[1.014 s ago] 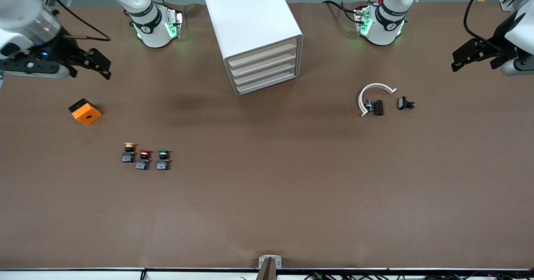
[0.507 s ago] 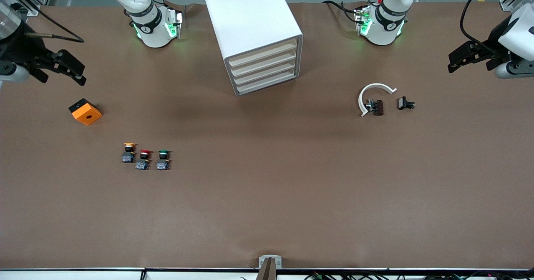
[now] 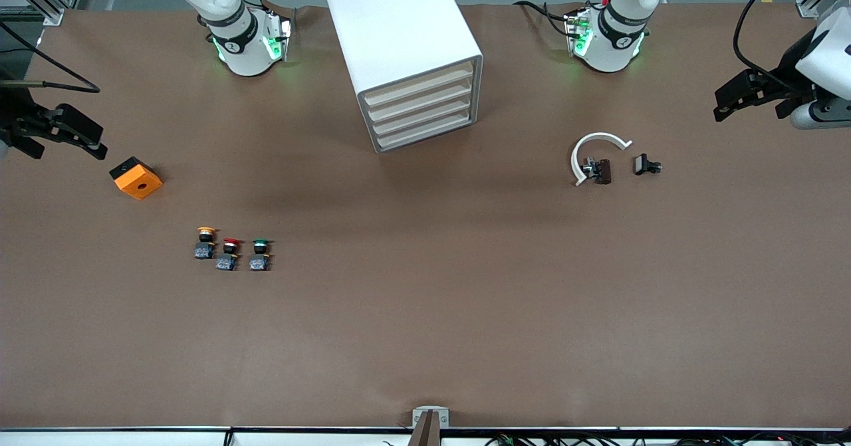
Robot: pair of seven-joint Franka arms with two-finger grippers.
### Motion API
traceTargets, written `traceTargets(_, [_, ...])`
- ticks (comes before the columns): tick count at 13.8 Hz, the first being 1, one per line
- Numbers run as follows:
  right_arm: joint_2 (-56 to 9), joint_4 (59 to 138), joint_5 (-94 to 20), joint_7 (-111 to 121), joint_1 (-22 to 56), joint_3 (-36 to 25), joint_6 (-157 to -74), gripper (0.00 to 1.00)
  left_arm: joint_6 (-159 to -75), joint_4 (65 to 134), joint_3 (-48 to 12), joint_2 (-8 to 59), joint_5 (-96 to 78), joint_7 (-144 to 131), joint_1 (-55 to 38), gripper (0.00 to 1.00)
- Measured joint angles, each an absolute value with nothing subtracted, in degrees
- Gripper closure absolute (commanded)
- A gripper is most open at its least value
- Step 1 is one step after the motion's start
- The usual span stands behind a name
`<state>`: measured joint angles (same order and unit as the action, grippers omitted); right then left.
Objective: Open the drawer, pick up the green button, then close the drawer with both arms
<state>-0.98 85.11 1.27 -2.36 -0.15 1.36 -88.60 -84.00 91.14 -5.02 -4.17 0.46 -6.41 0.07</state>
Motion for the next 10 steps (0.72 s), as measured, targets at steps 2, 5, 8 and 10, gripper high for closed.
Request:
traceTargets(2, [-1.0, 84.8, 1.3, -2.3, -0.2, 1.4, -86.7, 0.00, -83.9, 91.1, -5.0, -4.2, 0.5, -6.5, 0.1, 0.00])
traceTargets(5, [-1.0, 84.6, 1.3, -2.3, -0.7, 1.3, -86.2, 0.00, -83.8, 91.1, -4.9, -4.2, 0.5, -6.6, 0.3, 0.00])
traceTargets(8, [-1.0, 83.9, 1.3, -2.3, -1.2, 1.2, -86.2, 0.00, -83.8, 91.0, -4.6, -3.9, 0.5, -6.6, 0.5, 0.00])
traceTargets(10, [-0.9, 83.4, 1.3, -2.2, -1.2, 1.3, -85.9, 0.00, -83.8, 90.8, -4.6, -3.5, 0.5, -6.6, 0.5, 0.00])
